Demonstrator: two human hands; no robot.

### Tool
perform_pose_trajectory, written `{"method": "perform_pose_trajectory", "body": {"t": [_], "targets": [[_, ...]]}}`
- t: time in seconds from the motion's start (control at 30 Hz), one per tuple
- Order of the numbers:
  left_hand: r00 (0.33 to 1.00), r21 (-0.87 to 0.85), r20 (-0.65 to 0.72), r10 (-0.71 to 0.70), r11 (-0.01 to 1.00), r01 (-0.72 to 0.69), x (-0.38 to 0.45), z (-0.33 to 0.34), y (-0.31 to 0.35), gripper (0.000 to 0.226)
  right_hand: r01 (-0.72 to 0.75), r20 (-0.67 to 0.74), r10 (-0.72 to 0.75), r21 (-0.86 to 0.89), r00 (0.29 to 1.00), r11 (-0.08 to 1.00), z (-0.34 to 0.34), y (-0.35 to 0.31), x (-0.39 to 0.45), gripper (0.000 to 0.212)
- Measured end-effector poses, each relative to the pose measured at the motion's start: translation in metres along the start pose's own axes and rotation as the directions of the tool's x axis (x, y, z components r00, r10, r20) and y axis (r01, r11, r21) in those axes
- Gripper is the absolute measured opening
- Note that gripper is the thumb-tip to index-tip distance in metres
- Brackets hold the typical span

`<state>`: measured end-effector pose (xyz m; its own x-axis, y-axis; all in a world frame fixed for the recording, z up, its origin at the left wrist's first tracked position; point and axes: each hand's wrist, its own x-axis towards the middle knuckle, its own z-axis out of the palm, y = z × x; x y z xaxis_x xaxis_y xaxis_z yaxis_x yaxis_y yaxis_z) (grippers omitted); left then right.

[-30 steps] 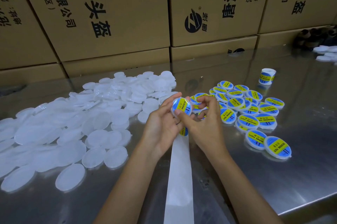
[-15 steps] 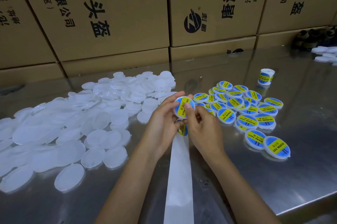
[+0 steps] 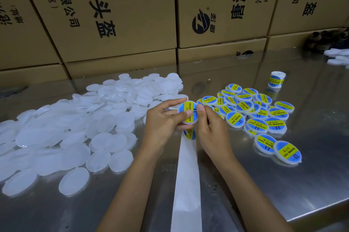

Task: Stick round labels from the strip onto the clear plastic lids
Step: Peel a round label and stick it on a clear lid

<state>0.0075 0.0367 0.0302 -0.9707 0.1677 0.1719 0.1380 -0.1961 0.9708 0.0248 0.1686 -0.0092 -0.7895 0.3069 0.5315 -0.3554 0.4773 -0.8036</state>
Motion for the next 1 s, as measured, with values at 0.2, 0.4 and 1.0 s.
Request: {"method": "perform_pose_trajectory", "body": {"t": [0.2, 0.4, 1.0], "targets": [[0.987, -0.078, -0.159, -0.007, 0.997, -0.005, -0.001, 0.007, -0.003, 0.023, -0.07, 0.061, 0.074, -0.065, 0.995, 0.995, 0.003, -0.002, -0.003, 0.052], [0.969, -0.082, -0.242, -0.038, 0.996, 0.018, 0.0, 0.01, -0.007, 0.009, -0.038, 0.075, 0.041, -0.044, 0.996, 0.998, 0.005, -0.002, -0.004, 0.047], [0.995, 0.142, -0.014, -0.1, 0.985, 0.101, 0.001, -0.002, -0.001, 0.028, -0.176, 0.103, 0.152, 0.29, 0.983, 0.941, 0.0, -0.01, 0.002, 0.052]]}}
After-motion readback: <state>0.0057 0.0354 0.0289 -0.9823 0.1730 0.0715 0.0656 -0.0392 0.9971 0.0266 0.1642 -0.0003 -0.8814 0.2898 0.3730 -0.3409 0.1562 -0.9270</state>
